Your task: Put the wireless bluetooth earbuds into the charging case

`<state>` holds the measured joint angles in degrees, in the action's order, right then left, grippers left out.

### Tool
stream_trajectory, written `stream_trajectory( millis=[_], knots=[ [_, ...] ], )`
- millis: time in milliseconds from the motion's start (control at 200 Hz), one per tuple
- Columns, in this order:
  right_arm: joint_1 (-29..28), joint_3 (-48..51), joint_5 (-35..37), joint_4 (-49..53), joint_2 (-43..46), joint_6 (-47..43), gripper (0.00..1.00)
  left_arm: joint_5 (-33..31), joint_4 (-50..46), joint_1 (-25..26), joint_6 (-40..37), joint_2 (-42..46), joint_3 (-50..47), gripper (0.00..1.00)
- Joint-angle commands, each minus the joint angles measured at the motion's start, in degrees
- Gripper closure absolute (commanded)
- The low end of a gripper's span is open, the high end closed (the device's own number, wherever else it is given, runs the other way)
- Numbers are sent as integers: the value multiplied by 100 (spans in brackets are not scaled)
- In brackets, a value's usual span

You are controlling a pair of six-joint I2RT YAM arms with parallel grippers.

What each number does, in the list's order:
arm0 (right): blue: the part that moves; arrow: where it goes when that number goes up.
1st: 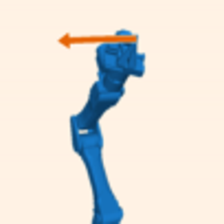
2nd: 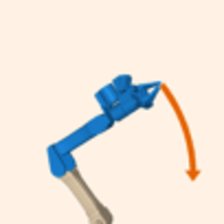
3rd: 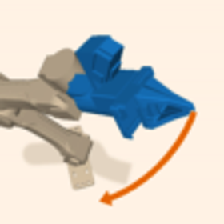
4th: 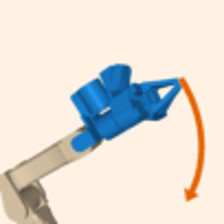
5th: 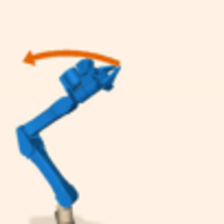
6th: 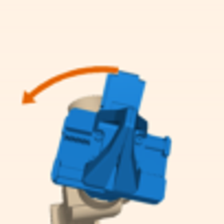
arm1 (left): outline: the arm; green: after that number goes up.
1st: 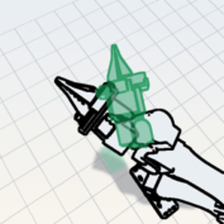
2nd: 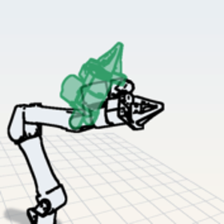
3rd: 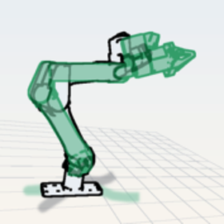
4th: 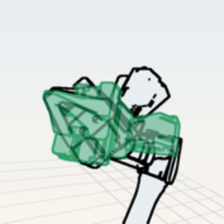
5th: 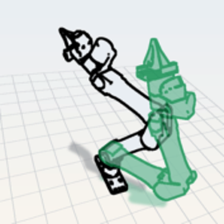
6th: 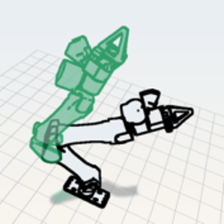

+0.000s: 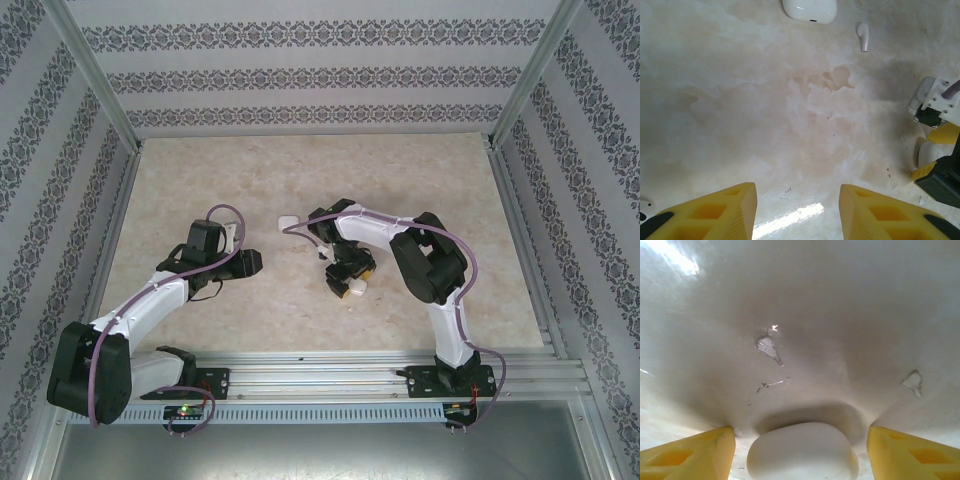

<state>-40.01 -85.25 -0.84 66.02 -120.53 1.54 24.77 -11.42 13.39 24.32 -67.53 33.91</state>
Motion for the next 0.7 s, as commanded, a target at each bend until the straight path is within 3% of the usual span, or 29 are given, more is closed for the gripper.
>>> stream_trajectory(
  millis=[0,210,694],
  knots=[
    [-47,122,-91,-27,-67,152,33,-31,27,-34,38,47,37,55],
    [-10,97,-296,65,-53,374,44,-25,40,-34,12,125,65,56],
    [-7,428,-677,-70,94,641,38,-44,-92,-33,-29,504,-62,56]
  ],
)
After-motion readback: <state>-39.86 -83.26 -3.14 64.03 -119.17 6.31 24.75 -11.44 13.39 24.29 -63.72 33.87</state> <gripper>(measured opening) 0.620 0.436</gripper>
